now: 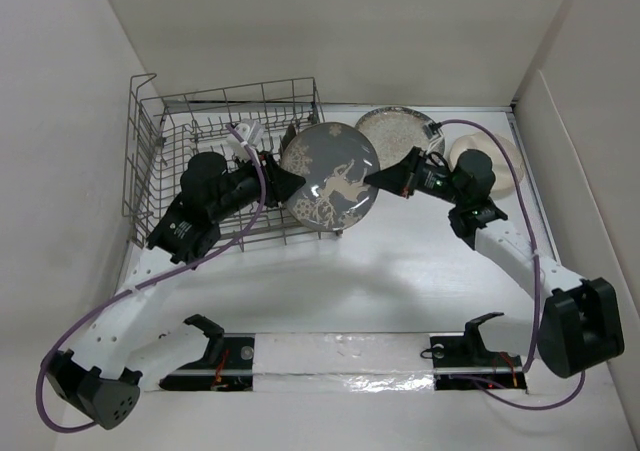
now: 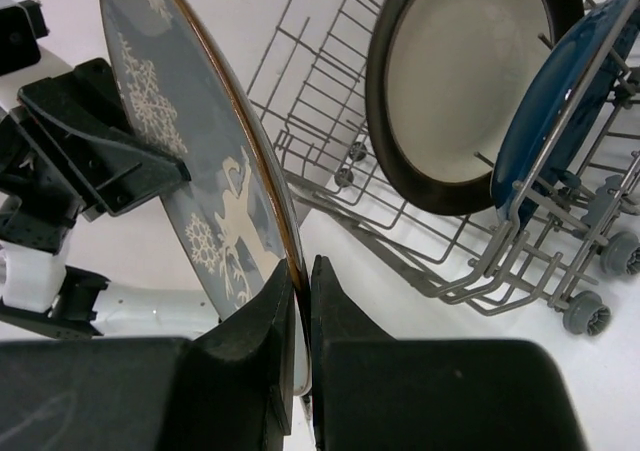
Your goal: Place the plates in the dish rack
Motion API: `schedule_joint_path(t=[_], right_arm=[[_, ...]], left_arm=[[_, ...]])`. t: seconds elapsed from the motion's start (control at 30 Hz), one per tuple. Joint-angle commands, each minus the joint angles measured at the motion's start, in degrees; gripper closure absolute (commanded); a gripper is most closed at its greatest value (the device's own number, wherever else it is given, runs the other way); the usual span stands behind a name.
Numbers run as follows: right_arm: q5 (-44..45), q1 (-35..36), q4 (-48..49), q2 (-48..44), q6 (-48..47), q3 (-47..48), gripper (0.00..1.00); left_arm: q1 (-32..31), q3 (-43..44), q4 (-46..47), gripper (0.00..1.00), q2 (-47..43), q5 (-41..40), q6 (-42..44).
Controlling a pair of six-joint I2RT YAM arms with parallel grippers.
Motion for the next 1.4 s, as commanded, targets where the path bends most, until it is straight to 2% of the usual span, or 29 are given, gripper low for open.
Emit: schedule_joint_path(t=[0.0,0.07,0.1,0.17,0.2,0.3,0.53,0.67,0.83,0.87,0.97,1.1,1.17,1.27,1.37], right_arm=[[2.6,3.93,7.24,1.28,2.3,2.4,0.95],[2.96,4.46,6.71,2.07,1.77,2.84,0.79],[3.14,4.46,6.36,2.07,1.51,3.02,0.6],[3.49,4.46,4.95,1.9,0.02,3.37,0.44],[4.1,4.46,4.34,1.72,-0.6,3.37,0.3],[3.85,4.46,2.67,0.84,-2.27,3.02,0.19],[2.7,2.18,1.36,-3.63,-3.41,0.3,0.12],[3.4,-0.02,-2.42,-7.5,-6.48,-0.93,0.09],[11.65,-0.02,-12.6,-12.86,-13.59,-1.37,0.08],[12.8,-0.02,-13.93,-14.35,-14.48,-1.37,0.08],[16.76,-0.02,-16.14,-15.94,-15.98,-1.99,0.09],[16.85,-0.02,-16.41,-16.12,-16.43,-3.39,0.09],[16.85,-0.02,-15.8,-15.95,-16.34,-4.09,0.09],[15.97,-0.02,-15.09,-15.68,-16.07,-4.8,0.09],[16.5,0.5,-15.44,-15.94,-16.25,-4.89,0.09]], left_arm=[[-2.34,2.28,3.42,1.0,0.13,2.7,3.28],[-2.34,2.45,4.12,1.0,-0.66,-0.62,2.58],[-2.34,2.8,4.12,1.0,-1.28,-2.21,1.79],[-2.34,4.64,3.43,1.0,-1.37,-6.77,1.69],[-2.34,5.52,2.29,1.0,-1.28,-8.28,1.69],[-2.34,7.81,2.01,1.0,-1.81,-12.33,1.43],[-1.73,17.12,-1.49,1.0,-1.81,-20.06,1.52],[-1.73,23.62,-4.92,1.0,-2.69,-29.71,2.48],[-1.73,32.33,-15.64,1.0,1.26,-38.69,5.11],[-1.73,33.47,-16.96,1.0,2.05,-42.97,5.9],[-1.73,38.12,-21.27,1.0,4.86,-52.2,9.33],[-1.73,43.22,-29.33,1.0,10.12,-59.0,11.36],[-1.73,44.37,-32.07,1.0,12.16,-63.03,12.15],[-1.73,41.32,-32.44,1.0,13.75,-64.8,12.15],[-1.73,36.48,-29.37,1.0,14.89,-61.57,11.1]])
